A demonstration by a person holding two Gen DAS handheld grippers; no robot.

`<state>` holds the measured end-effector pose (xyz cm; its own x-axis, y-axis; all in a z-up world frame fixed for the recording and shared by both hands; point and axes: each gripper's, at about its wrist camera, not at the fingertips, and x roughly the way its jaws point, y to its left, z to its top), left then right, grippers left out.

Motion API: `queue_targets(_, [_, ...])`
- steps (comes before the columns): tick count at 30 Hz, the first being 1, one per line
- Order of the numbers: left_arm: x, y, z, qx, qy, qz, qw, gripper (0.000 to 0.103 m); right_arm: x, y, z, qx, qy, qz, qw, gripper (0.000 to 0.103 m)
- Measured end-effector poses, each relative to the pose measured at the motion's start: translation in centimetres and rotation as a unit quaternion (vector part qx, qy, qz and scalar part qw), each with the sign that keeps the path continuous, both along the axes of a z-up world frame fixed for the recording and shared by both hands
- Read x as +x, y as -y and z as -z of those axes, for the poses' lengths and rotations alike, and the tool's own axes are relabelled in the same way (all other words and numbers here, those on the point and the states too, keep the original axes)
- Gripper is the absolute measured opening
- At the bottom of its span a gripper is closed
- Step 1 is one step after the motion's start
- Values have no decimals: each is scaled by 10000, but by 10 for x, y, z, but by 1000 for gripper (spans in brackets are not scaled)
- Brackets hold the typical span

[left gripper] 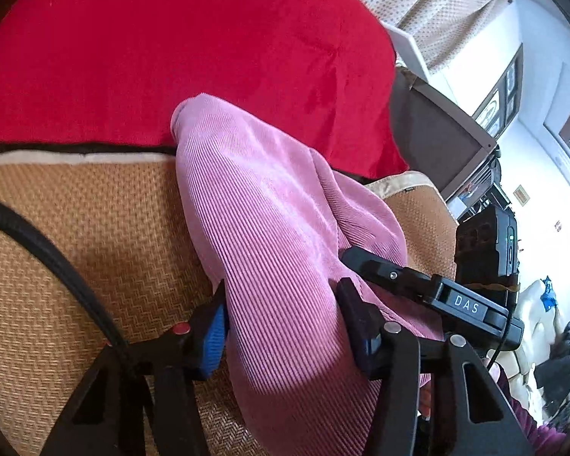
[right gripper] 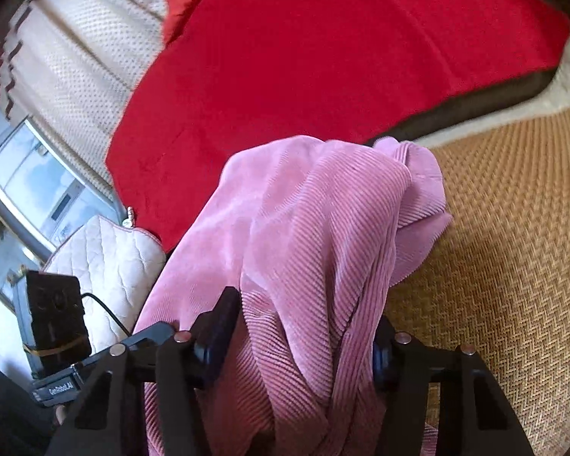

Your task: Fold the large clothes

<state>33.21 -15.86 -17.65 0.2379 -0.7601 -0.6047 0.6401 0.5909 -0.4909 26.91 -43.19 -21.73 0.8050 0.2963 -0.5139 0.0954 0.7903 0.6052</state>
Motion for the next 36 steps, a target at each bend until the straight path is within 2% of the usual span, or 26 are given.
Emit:
queue_targets(8, [-14, -33, -30, -5, 279, -205, 9994, 55, -12, -31, -26, -139, 408, -237, 9988, 60])
queue_targets(14, [-23, -62, -43, 158, 522, -477, 9974, 55, -11, -65, -29, -133, 522, -520, 9972, 60])
queue_targets(16, [-22, -69, -39, 308, 518, -569, 9966, 55, -6, -74, -21, 5, 383, -584, 9976, 60])
queue_targets(18, [-21, -70, -29, 621, 531, -632, 9947, 55, 2, -77, -6, 182, 33, -603, 9980, 60])
queue_targets(20, [-14, -66, 0, 1190, 333, -695, 9899, 56, 11, -78, 10, 231, -388, -521, 9976, 60])
queue_targets(21, [-11, -63, 13, 1445, 206, -746, 9865, 60, 12, -77, 17, 312, -500, -535, 9968, 62])
queue_targets(22, [-8, -63, 22, 1592, 122, -823, 9837, 62, 14, -77, 22, 452, -624, -605, 9952, 65])
queue_targets(24, [-8, -67, 20, 1469, 137, -843, 9855, 62, 11, -76, 21, 470, -655, -568, 9951, 66])
queue_targets(26, [-11, -70, 14, 1541, 280, -840, 9841, 63, 3, -75, 15, 343, -691, -574, 9954, 67])
queue_targets(29, [-19, -75, 5, 1746, 527, -911, 9790, 63, -15, -71, -7, -91, -545, -383, 9977, 67])
queue_targets(31, [-27, -74, -8, 1776, 786, -921, 9766, 63, -32, -66, -25, -400, -284, -214, 9986, 67])
queue_targets(34, [-35, -83, -26, 1601, 1065, -1002, 9762, 66, -46, -69, -59, -669, 335, -249, 9969, 67])
queue_targets(36, [-37, -83, -31, 1540, 1131, -1106, 9753, 67, -41, -77, -72, -805, 465, -394, 9949, 62])
